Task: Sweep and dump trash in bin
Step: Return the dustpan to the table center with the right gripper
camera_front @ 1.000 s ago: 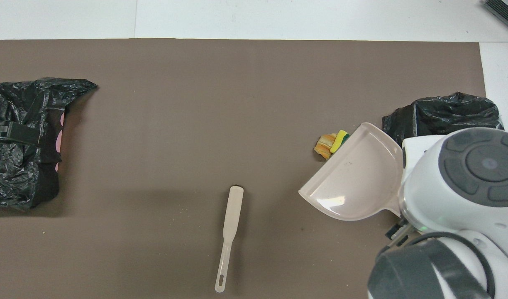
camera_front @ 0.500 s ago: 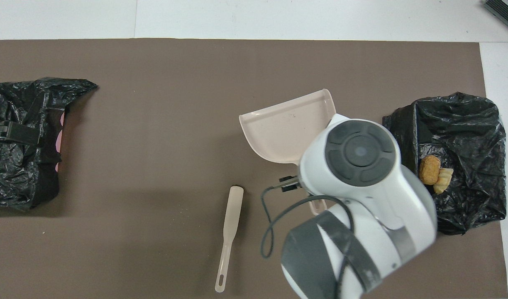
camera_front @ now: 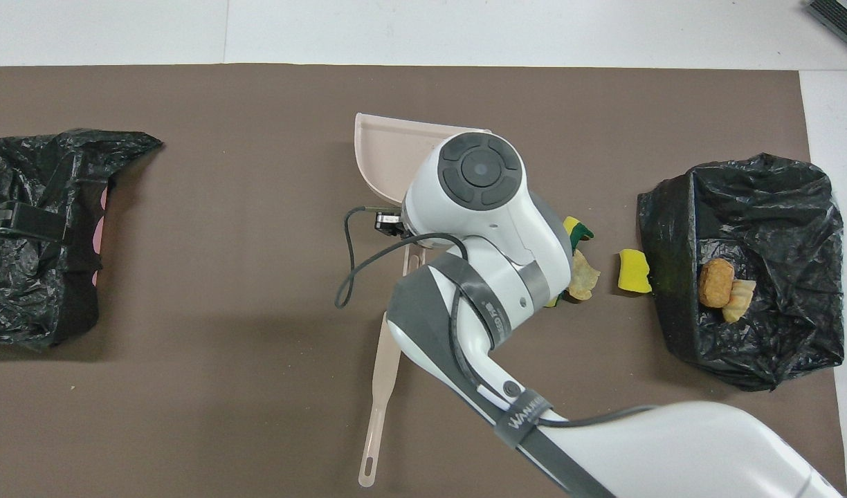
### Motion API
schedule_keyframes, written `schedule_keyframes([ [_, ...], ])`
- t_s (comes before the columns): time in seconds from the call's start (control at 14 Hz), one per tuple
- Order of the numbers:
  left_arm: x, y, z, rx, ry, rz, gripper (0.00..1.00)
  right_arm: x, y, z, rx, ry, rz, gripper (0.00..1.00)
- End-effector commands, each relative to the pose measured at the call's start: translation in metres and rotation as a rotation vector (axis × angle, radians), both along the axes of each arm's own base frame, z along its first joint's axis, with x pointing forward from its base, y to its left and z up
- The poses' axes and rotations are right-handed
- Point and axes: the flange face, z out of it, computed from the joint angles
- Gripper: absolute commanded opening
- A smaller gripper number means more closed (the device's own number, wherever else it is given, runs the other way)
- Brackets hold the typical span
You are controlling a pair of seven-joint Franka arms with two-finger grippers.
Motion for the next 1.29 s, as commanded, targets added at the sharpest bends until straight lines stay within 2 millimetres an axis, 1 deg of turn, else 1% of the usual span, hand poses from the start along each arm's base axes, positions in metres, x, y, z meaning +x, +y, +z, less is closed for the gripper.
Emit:
schedule_keyframes([
  [0.0, 0.000, 0.002, 0.002, 0.016, 0.004, 0.008, 1.00, 0.021, 0.029, -0.035, 0.023, -0.034, -0.027, 0.00],
  [0.14, 0.000, 0.003, 0.002, 0.016, 0.002, 0.009, 1.00, 0.021, 0.031, -0.044, 0.025, -0.032, -0.027, 0.00],
  [0.29, 0.000, 0.002, 0.002, 0.016, 0.002, 0.008, 1.00, 0.020, 0.032, -0.044, 0.030, -0.034, -0.025, 0.00],
  [0.36, 0.000, 0.002, 0.002, 0.016, 0.004, 0.008, 1.00, 0.019, 0.033, -0.051, 0.027, -0.029, -0.024, 0.00],
  [0.43, 0.000, 0.002, 0.002, 0.016, 0.002, 0.008, 1.00, 0.018, 0.038, -0.063, 0.033, -0.029, -0.019, 0.00],
  [0.5, 0.000, 0.002, 0.002, 0.016, 0.002, 0.008, 1.00, 0.015, 0.046, -0.070, 0.035, -0.035, -0.008, 0.00],
  [0.57, 0.000, 0.003, 0.002, 0.016, 0.002, 0.009, 1.00, 0.015, 0.048, -0.073, 0.036, -0.035, -0.006, 0.01],
  [0.64, 0.000, 0.002, 0.002, 0.016, 0.004, 0.008, 1.00, 0.015, 0.046, -0.073, 0.033, -0.036, -0.005, 0.24],
  [0.71, 0.000, 0.002, 0.002, 0.015, 0.004, 0.008, 1.00, 0.016, 0.045, -0.072, 0.030, -0.040, 0.007, 0.66],
  [0.79, 0.000, 0.002, 0.002, 0.016, 0.004, 0.008, 1.00, 0.016, 0.044, -0.068, 0.014, -0.057, 0.021, 1.00],
  [0.86, 0.000, 0.003, 0.002, 0.016, 0.002, 0.009, 1.00, 0.014, 0.045, -0.060, -0.003, -0.069, 0.034, 1.00],
  [0.93, 0.000, 0.002, 0.002, 0.016, 0.002, 0.008, 1.00, 0.014, 0.040, -0.049, -0.006, -0.071, 0.030, 1.00],
  [1.07, 0.000, 0.003, 0.002, 0.016, 0.004, 0.009, 1.00, 0.001, 0.033, -0.014, -0.029, -0.046, 0.030, 1.00],
  [1.14, 0.000, 0.002, 0.002, 0.015, 0.004, 0.009, 1.00, -0.009, 0.022, -0.002, -0.039, -0.006, 0.017, 1.00],
  [1.21, 0.000, 0.002, 0.002, 0.016, 0.002, 0.008, 1.00, -0.018, 0.014, 0.015, -0.014, 0.040, 0.006, 1.00],
])
